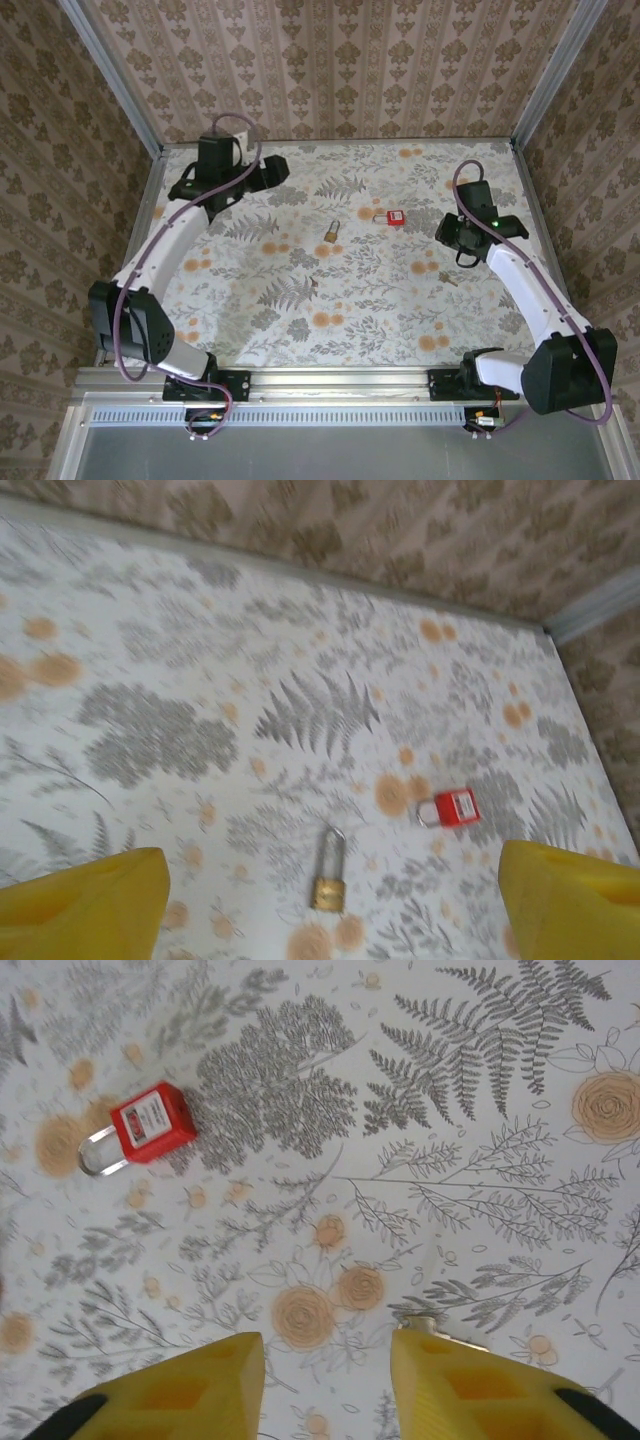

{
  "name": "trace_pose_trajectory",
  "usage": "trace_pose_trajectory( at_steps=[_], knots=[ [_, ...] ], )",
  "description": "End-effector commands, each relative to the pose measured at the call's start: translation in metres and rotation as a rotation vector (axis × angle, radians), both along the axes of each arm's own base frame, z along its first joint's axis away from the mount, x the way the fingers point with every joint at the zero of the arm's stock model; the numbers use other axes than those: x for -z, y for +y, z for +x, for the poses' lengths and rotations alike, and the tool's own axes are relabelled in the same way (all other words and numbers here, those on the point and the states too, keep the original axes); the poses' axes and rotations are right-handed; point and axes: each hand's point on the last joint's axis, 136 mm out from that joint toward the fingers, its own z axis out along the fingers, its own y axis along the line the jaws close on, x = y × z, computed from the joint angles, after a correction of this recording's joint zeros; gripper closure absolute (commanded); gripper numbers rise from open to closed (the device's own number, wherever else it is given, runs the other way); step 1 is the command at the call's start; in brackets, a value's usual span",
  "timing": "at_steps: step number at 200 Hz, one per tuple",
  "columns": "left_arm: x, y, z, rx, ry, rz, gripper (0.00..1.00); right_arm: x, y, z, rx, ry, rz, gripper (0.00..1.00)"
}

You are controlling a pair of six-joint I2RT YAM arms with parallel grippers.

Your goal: Unlock with the key

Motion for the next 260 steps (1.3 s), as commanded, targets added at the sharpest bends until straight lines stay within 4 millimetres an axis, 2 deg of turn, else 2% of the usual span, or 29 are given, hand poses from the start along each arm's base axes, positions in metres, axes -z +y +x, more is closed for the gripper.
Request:
trace_pose_trajectory(
  at_steps=[1, 23, 29, 36, 59, 96, 142, 149, 156, 182, 196, 212, 232, 260],
  knots=[
    [0.016, -0.025, -0.017, 0.096, 0.063, -0.044, 0.18, 0.012, 0.007, -0.01, -0.056, 0.092, 0.004, 0.68],
    [0.024, -0.052, -0.036, 0.177, 0.071, -0.007, 0.19, 0.027, 0.011, -0.015, -0.083, 0.149, 0.015, 0.73],
    [0.026, -0.054, -0.037, 0.186, 0.067, 0.012, 0.19, 0.031, 0.012, -0.017, -0.087, 0.162, 0.018, 0.74],
    [0.028, -0.07, -0.049, 0.234, 0.063, 0.034, 0.19, 0.037, 0.012, -0.019, -0.091, 0.175, 0.021, 0.74],
    [0.036, -0.088, -0.067, 0.3, 0.055, 0.115, 0.18, 0.055, 0.015, -0.025, -0.096, 0.21, 0.034, 0.79],
    [0.047, -0.104, -0.082, 0.37, 0.05, 0.199, 0.16, 0.07, 0.015, -0.029, -0.108, 0.23, 0.029, 0.79],
    [0.057, -0.111, -0.083, 0.38, 0.087, 0.183, 0.17, 0.078, 0.014, -0.024, -0.116, 0.26, 0.014, 0.75],
    [0.058, -0.111, -0.083, 0.379, 0.089, 0.184, 0.17, 0.076, 0.014, -0.02, -0.118, 0.244, 0.014, 0.75],
    [0.06, -0.11, -0.082, 0.373, 0.093, 0.189, 0.17, 0.082, 0.016, -0.016, -0.123, 0.262, 0.021, 0.74],
    [0.063, -0.106, -0.079, 0.352, 0.095, 0.215, 0.17, 0.081, 0.028, 0.018, -0.138, 0.226, 0.04, 0.59],
    [0.062, -0.103, -0.079, 0.349, 0.089, 0.233, 0.16, 0.077, 0.039, 0.041, -0.165, 0.201, 0.044, 0.48],
    [0.06, -0.097, -0.076, 0.333, 0.074, 0.264, 0.16, 0.073, 0.056, 0.068, -0.221, 0.193, 0.016, 0.31],
    [0.056, -0.092, -0.075, 0.32, 0.053, 0.288, 0.16, 0.073, 0.073, 0.097, -0.293, 0.213, -0.022, 0.24],
    [0.052, -0.091, -0.077, 0.32, 0.043, 0.284, 0.15, 0.093, 0.081, 0.122, -0.332, 0.274, -0.031, 0.19]
  ],
)
